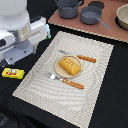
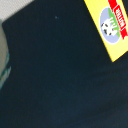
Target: Place the bread, butter, and milk from the table onto the serving area.
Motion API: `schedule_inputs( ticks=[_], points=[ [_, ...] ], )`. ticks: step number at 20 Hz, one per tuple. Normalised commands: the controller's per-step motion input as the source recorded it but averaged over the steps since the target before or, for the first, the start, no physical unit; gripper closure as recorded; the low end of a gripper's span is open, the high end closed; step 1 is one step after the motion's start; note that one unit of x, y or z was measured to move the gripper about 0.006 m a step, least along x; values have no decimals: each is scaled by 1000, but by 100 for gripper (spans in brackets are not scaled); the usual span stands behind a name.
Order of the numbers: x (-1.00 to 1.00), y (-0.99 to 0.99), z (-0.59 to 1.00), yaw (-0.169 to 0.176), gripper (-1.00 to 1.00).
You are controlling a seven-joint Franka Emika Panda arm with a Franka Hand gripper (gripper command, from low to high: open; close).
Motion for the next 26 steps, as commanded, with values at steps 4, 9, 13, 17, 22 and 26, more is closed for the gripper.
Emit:
schedule_inputs(
  ticks=[4, 9, 13, 17, 22, 26],
  points=[
    [-838, -1, -296, 174, -100],
    [-599, -65, -494, 149, -100],
    [-335, -43, -555, 110, -100],
    [-231, -88, -410, 72, -100],
    [-129, -185, -251, 7, -100],
    [-139, -152, -345, 0, -100]
  ],
)
